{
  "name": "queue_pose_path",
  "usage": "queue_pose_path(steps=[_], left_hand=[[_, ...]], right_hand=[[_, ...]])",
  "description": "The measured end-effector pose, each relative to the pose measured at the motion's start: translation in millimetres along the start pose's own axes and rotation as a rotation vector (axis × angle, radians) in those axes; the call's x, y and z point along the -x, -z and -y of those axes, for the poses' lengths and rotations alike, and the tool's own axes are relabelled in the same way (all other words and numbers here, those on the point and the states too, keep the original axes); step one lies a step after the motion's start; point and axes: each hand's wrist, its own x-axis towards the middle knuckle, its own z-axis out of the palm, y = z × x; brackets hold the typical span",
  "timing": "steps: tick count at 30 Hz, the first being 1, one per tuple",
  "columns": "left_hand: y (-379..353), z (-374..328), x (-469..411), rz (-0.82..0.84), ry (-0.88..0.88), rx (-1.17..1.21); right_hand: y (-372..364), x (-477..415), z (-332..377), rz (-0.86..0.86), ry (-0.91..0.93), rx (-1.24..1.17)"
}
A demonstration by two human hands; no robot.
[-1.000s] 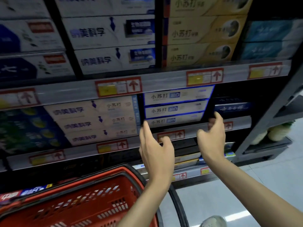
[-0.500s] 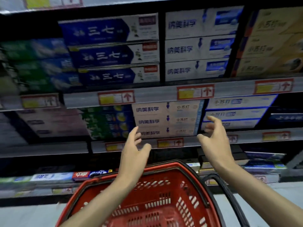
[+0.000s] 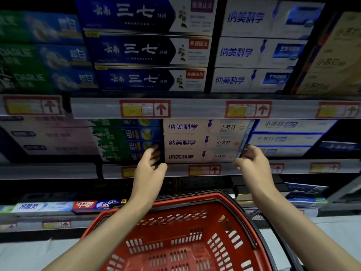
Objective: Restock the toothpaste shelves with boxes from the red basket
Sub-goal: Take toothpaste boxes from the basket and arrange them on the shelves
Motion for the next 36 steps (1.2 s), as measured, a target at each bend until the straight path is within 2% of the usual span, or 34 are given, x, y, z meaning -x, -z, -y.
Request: queue_pose_path(steps=[8, 13, 17, 36], left_hand=[[-9.2, 0.7, -3.1, 0.02, -0.021, 0.029], [-11.9, 1.2, -1.8, 0.024, -0.019, 0.042], [-14.2, -0.5, -3.1, 0.028, -0.028, 0.043], [-19.1, -6.5, 3.8, 0.008, 0.021, 0.131]], right_hand=[[-17.6, -1.2, -5.4, -0.047, 0.099, 0.138], [-13.7, -11.0, -2.8, -0.114, 0.082, 0.149], [-11.3, -13.2, -3.4, -0.071, 0.045, 0.074], [-15.0, -6.3, -5.4, -0.021, 0.076, 0.091]])
